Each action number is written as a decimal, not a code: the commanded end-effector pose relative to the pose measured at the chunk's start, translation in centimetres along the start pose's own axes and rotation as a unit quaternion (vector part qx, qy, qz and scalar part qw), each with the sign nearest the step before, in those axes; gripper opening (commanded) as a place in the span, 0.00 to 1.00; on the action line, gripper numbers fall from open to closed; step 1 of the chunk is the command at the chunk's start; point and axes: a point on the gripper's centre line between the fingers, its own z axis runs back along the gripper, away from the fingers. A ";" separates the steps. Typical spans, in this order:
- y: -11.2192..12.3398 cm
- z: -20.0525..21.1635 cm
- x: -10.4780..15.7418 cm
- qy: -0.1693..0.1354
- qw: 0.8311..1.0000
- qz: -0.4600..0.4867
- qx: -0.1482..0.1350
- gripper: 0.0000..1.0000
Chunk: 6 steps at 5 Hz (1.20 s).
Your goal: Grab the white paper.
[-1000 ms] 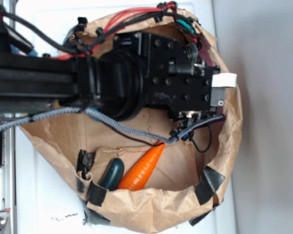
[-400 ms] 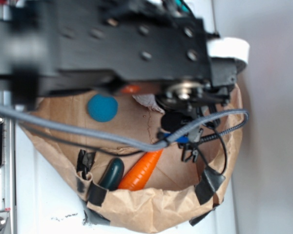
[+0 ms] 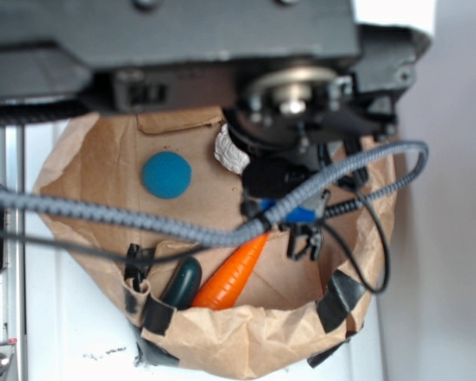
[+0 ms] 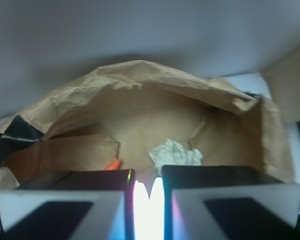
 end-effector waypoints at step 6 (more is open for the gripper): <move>3.8 -11.0 1.1 -0.005 0.995 -0.031 0.095 1.00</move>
